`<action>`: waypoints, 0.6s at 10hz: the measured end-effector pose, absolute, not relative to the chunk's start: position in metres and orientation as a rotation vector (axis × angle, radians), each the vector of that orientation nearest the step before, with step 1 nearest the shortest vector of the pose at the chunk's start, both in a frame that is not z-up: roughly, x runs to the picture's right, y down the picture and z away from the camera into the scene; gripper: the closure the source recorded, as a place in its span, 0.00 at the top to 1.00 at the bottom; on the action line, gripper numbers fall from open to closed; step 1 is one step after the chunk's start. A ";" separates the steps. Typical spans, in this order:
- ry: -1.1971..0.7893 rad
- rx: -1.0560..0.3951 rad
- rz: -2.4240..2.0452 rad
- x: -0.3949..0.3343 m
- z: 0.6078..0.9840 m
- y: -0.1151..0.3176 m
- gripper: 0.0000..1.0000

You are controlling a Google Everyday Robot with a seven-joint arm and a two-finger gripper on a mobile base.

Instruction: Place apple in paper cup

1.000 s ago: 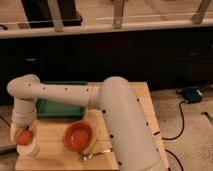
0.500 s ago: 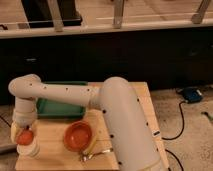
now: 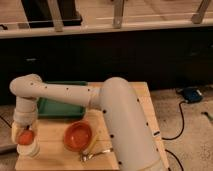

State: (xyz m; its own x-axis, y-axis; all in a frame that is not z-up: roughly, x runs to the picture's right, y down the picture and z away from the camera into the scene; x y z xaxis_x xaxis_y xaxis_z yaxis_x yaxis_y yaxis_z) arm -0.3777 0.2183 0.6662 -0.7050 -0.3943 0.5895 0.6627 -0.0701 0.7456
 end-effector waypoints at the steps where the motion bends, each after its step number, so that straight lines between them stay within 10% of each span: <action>1: -1.485 -0.301 -1.858 -0.377 0.666 0.218 0.55; 6: -1.509 -0.298 -1.858 -0.376 0.667 0.218 0.55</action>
